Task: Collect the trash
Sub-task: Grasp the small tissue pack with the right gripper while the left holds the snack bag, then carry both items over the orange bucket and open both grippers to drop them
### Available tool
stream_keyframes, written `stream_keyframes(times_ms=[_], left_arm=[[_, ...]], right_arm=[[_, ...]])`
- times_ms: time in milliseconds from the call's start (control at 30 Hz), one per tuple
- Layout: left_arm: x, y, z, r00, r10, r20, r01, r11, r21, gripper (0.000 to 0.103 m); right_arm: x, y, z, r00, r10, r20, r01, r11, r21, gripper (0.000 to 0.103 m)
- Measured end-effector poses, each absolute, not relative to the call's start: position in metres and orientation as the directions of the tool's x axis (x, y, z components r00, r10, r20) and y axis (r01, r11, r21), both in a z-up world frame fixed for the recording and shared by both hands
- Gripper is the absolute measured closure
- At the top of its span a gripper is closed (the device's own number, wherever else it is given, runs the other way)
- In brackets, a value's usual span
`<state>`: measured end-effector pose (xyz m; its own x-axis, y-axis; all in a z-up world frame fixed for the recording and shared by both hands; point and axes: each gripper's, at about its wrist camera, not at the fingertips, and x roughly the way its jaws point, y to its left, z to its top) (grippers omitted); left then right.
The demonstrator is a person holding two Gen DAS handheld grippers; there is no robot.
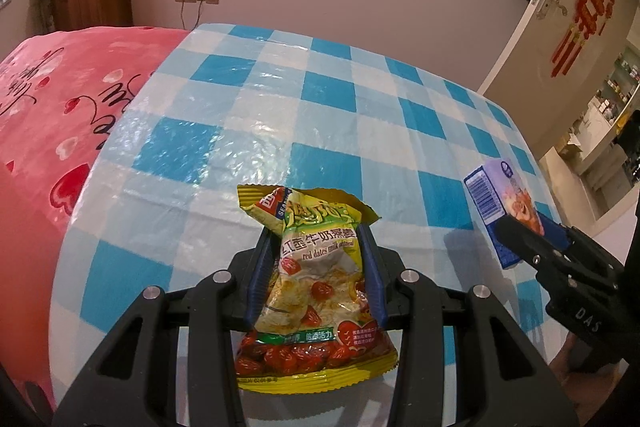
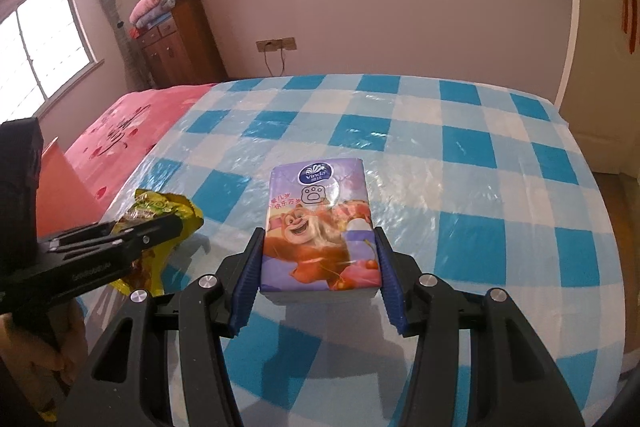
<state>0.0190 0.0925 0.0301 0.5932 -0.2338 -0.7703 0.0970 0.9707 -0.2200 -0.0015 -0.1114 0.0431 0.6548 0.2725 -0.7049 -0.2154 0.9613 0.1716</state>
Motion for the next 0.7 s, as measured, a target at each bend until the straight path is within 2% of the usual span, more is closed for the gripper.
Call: stream_keyframes(times_ms=[700], left_arm=[[-0.047,0.138,0.068,0.666,-0.182,-0.723,0.07,0.981,-0.182,0.061]], right_arm=[[-0.059,-0.061,0.057,0.619,0.339,-0.709,-0.328,0.931,0.159,0.05]])
